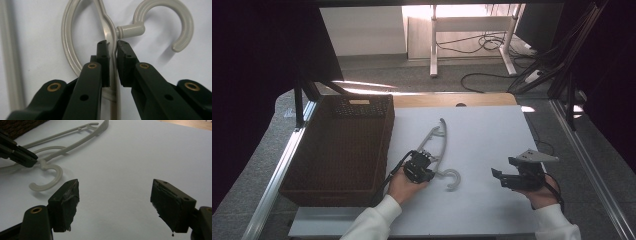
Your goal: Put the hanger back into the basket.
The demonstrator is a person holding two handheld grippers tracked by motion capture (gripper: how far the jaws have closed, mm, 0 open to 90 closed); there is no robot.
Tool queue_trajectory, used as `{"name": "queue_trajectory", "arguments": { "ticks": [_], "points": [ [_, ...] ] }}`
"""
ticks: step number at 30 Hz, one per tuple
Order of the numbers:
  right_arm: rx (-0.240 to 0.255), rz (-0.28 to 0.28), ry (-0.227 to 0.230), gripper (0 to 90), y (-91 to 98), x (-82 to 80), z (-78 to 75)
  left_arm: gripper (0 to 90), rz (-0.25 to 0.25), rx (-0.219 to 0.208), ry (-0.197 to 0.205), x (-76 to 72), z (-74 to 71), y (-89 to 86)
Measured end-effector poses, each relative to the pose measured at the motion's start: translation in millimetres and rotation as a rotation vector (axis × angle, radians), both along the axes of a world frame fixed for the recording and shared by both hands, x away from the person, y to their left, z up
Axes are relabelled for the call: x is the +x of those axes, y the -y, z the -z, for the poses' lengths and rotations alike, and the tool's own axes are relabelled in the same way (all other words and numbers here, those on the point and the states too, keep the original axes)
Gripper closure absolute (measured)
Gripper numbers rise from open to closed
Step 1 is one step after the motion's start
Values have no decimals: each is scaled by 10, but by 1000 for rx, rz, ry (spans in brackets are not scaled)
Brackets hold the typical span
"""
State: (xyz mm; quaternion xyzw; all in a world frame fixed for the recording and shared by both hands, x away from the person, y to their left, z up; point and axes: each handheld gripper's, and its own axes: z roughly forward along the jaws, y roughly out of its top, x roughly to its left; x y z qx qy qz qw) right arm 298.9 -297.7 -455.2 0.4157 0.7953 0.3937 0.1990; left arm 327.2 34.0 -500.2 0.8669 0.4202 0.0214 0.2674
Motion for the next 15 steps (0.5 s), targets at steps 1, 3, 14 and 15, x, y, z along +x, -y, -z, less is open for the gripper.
{"name": "queue_trajectory", "arguments": {
  "ticks": [1, 3, 14, 15],
  "points": [
    [1, 6, 2, 238, 13, 4, -2, 823, 1, -13, 2, -9, -36, -16],
    [4, 9, 3, 238, 25, 7, -2, 825, 3, -18, 1, -12, -55, -26],
    [7, 33, 8, 239, 91, 8, -14, 832, 18, -99, 11, -64, -251, -78],
    [8, 37, 8, 239, 103, 9, -18, 834, 10, -121, 20, -79, -302, -82]
  ]
}}
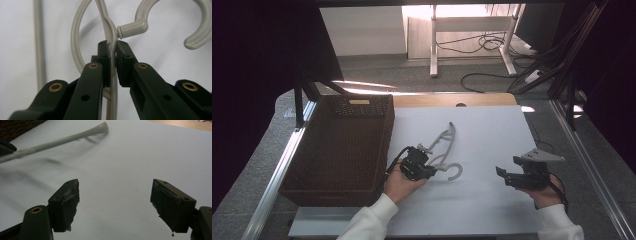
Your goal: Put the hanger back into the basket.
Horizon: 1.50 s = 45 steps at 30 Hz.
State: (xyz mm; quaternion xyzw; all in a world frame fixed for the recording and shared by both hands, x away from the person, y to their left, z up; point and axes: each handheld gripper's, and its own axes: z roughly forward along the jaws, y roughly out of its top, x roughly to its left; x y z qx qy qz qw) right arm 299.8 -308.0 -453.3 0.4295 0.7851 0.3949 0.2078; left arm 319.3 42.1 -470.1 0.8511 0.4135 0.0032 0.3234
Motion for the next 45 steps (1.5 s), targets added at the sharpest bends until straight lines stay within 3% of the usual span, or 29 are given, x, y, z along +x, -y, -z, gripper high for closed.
{"name": "queue_trajectory", "arguments": {
  "ticks": [28, 45],
  "points": [
    [7, 37, 17, 239, 83, -1, -35, 833, 37, -194, 62, -94, -600, -198],
    [8, 41, 24, 239, 78, -2, -38, 833, 44, -255, 118, -151, -974, -423]
  ]
}}
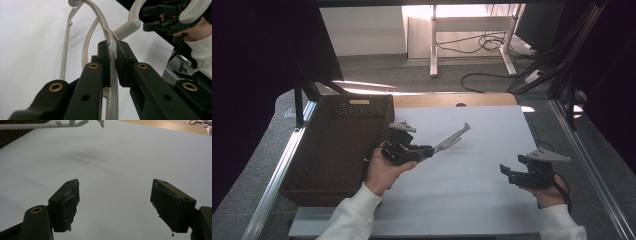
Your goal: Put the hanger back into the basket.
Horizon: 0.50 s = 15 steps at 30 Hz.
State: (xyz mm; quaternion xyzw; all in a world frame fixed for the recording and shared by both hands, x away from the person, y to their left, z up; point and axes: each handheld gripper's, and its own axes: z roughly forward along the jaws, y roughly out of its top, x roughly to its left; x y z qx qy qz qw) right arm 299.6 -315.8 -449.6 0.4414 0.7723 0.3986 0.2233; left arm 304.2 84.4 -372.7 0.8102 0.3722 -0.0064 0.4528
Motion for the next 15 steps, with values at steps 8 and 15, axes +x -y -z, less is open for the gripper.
{"name": "queue_trajectory", "arguments": {
  "ticks": [8, 15],
  "points": [
    [1, 3, 2, 240, 12, -1, -8, 834, -21, -7, 40, -5, -286, -254],
    [2, 5, 0, 240, 5, 2, -6, 833, -56, -12, 67, 7, -449, -503]
  ]
}}
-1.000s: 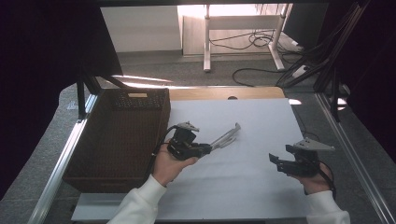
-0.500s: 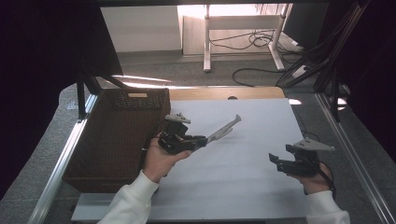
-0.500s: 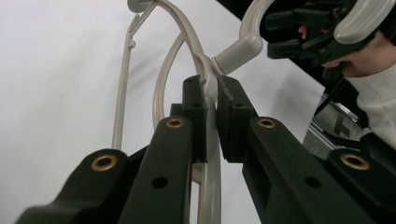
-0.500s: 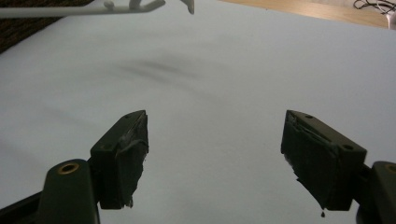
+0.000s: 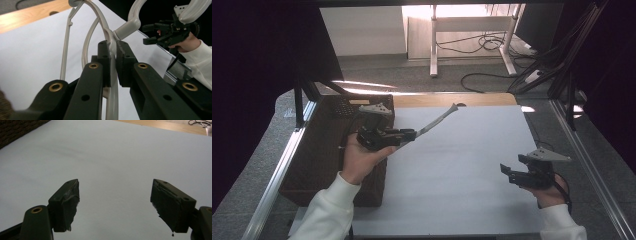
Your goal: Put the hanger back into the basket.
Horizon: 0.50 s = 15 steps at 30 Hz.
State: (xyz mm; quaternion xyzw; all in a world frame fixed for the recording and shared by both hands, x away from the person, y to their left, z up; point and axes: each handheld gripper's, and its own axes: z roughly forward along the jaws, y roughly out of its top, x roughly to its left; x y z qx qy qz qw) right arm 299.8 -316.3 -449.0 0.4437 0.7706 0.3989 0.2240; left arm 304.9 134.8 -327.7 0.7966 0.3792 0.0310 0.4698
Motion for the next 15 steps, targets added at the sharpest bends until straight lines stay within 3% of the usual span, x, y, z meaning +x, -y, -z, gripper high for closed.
{"name": "queue_trajectory", "arguments": {
  "ticks": [15],
  "points": [
    [-7, -1, -4, 240, -1, 7, 16, 833, -65, -20, 9, -2, -94, -543]
  ]
}}
